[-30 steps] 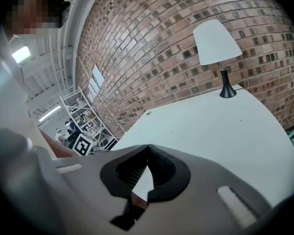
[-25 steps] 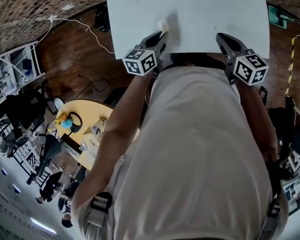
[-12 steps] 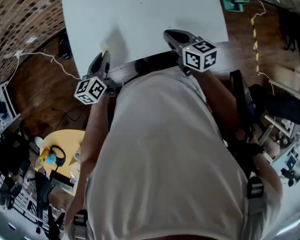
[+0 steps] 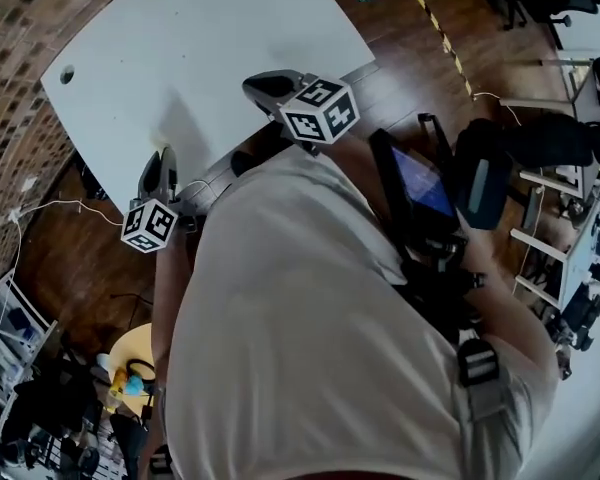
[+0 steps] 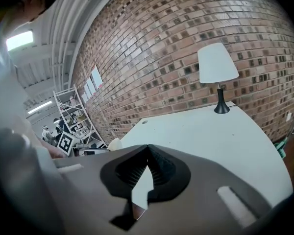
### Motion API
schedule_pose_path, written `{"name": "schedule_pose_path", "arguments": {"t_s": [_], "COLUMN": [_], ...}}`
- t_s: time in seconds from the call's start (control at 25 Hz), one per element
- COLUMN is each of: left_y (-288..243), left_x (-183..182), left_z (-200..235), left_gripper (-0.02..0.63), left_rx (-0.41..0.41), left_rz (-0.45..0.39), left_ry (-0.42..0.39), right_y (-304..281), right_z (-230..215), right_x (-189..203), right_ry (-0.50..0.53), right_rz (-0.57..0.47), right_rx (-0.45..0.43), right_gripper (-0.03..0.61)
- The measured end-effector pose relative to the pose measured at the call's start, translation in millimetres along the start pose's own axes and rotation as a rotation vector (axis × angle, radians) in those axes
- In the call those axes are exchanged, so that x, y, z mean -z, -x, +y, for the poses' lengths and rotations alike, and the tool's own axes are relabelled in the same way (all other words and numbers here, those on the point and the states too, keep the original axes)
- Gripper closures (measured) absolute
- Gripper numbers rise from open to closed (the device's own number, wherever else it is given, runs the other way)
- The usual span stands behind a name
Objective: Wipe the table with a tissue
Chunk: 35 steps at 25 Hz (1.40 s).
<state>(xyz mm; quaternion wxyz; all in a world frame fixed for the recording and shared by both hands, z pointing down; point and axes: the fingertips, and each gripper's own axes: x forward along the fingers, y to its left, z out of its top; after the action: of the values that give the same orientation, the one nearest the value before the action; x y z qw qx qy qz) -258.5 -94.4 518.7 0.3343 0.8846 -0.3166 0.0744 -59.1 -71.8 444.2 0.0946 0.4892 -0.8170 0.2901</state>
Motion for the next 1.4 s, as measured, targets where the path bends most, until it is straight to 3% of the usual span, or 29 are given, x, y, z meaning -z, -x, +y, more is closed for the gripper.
{"name": "schedule_pose_path", "arguments": {"t_s": [0.28, 0.44, 0.68, 1.0, 1.2, 1.32, 1.4], "left_y": [-37.8, -49.3, -86.6, -133.7, -165.3, -179.3, -185.4], "left_x": [6.0, 10.7, 19.0, 25.7, 48.7, 65.5, 72.0], "left_z": [-19.0, -14.5, -33.2, -64.8, -82.0, -89.9, -90.3], "left_gripper": [0.549, 0.548, 0.548, 0.548, 0.548, 0.548, 0.548], "left_rx": [0.028, 0.013, -0.033, -0.087, -0.116, -0.134, -0.163], "left_rz": [0.058, 0.116, 0.188, 0.230, 0.332, 0.416, 0.429], "left_ry": [-0.010, -0.018, -0.058, -0.051, -0.056, -0.100, -0.080], "right_y": [29.6, 26.5, 27.6, 41.6, 51.1, 55.5, 59.4], "right_z": [-45.0, -66.6, -97.0, -143.9, -165.3, -172.6, -175.2], "right_x": [8.9, 13.8, 5.5, -8.7, -8.3, -4.1, 1.8], "right_ry": [-0.059, -0.087, -0.065, -0.057, -0.069, -0.080, -0.086], "right_rz": [-0.021, -0.011, 0.012, 0.038, 0.043, 0.050, 0.061], "right_rx": [0.085, 0.089, 0.046, -0.021, -0.050, -0.069, -0.084], "right_gripper": [0.572, 0.572, 0.572, 0.572, 0.572, 0.572, 0.572]}}
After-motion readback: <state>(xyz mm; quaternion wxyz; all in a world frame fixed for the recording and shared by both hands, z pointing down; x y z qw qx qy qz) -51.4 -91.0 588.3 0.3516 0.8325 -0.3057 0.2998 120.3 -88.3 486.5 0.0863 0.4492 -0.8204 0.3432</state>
